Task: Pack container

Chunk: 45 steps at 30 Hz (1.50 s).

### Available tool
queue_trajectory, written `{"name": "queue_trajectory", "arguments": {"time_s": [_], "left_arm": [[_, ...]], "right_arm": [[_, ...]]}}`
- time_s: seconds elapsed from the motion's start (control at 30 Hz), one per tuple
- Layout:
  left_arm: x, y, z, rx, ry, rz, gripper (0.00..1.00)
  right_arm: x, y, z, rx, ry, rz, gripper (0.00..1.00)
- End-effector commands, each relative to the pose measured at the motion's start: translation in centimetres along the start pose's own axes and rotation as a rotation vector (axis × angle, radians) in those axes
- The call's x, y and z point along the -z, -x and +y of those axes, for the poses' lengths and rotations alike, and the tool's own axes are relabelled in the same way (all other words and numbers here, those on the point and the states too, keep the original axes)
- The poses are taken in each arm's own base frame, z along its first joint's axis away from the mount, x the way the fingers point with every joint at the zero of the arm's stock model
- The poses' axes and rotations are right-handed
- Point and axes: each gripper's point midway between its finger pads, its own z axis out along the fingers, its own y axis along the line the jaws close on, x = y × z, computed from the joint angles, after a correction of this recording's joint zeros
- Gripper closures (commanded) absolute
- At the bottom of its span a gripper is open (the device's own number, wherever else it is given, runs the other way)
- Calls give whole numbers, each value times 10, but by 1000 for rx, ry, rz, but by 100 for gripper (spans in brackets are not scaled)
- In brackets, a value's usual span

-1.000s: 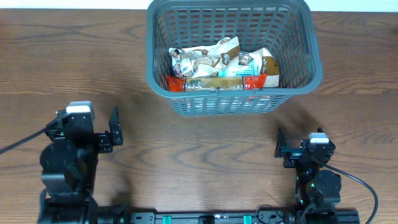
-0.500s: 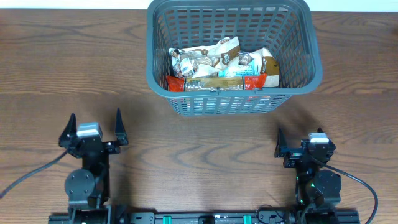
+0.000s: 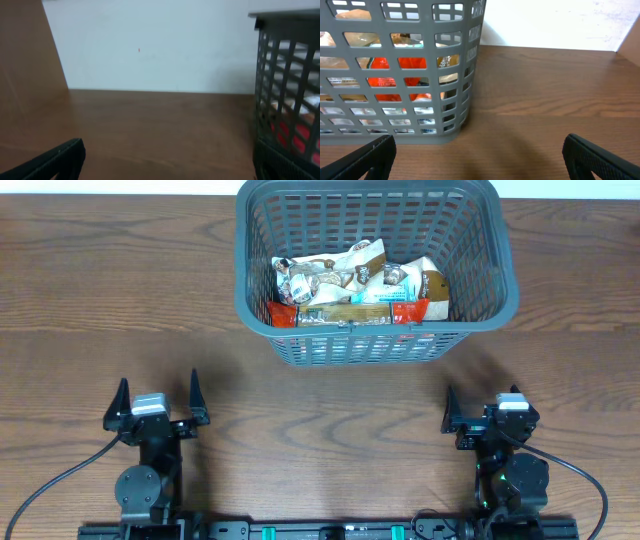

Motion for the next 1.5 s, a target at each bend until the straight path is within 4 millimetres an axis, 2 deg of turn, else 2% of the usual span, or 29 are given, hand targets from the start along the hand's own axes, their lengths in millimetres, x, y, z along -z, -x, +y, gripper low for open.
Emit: {"name": "queue_trajectory", "arguments": {"time_s": [0.0,0.23,0.6,0.93,1.03,1.17,1.47], "left_arm": [[2,-9,-1,17,-4,23,1],[4,-31,-18,25,-101,115,1],[9,-56,-23,59,-126,221,1],[9,-56,-25,50,-138,216,1],[4,-47,-29,29,-159,144,1],[4,-50,-36,32,-203,145,1],[4,-50,-36,32,-203,145,1]], "right_arm": [[0,0,-4,-12,-20,-5,1],[0,0,-4,-12,-20,-4,1],[0,0,-4,-12,-20,-4,1],[0,0,-4,-12,-20,-4,1],[0,0,-4,-12,-20,-4,1],[0,0,-4,-12,-20,-4,1],[0,0,-4,-12,-20,-4,1]]}}
